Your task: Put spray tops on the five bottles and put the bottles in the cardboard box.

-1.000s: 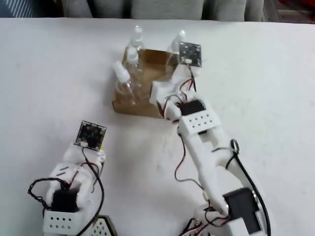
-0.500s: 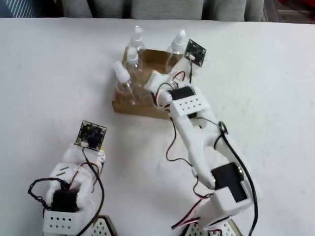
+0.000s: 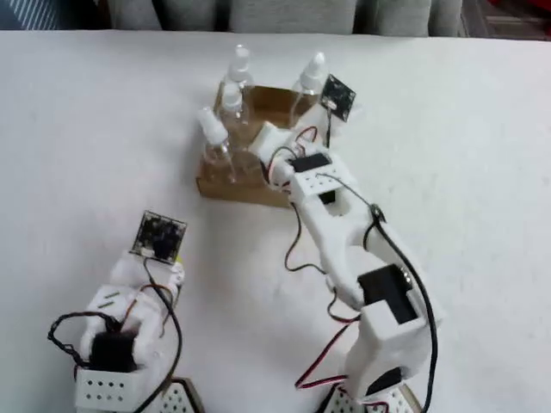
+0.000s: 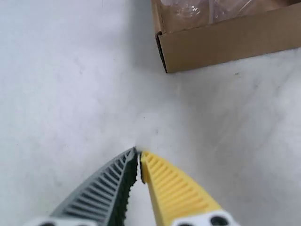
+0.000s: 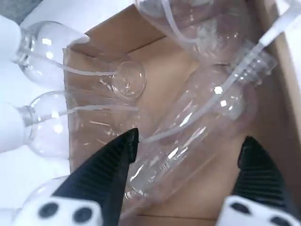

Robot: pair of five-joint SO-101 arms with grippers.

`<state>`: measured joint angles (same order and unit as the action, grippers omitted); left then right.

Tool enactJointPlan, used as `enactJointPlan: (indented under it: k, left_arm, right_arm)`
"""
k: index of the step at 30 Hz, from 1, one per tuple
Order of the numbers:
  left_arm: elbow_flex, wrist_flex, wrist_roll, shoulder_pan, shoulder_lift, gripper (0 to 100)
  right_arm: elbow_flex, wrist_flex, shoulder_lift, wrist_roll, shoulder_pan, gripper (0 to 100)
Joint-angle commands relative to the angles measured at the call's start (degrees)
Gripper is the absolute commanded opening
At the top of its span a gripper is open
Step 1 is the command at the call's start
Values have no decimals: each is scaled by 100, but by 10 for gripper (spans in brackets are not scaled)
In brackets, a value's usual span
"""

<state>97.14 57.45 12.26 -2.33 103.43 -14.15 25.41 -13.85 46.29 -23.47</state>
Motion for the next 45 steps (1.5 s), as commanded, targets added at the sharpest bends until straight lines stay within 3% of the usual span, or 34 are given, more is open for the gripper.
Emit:
enactJointPlan:
  k: [1,25,33,45]
  left_arm:
    - [-9,-18,53,-31,31,22]
    - [-9,-18,53,-31,31,22]
    - [-9,-18,53,-31,31,22]
    - [-9,-18,53,-31,31,22]
  right_arm:
    - [299,-110,-48,53,-4,290]
    - [325,-1033,-787,53,189,283]
    - [316,-1042,-884,53,523,8]
    - [290,-998,-945,53,681,16]
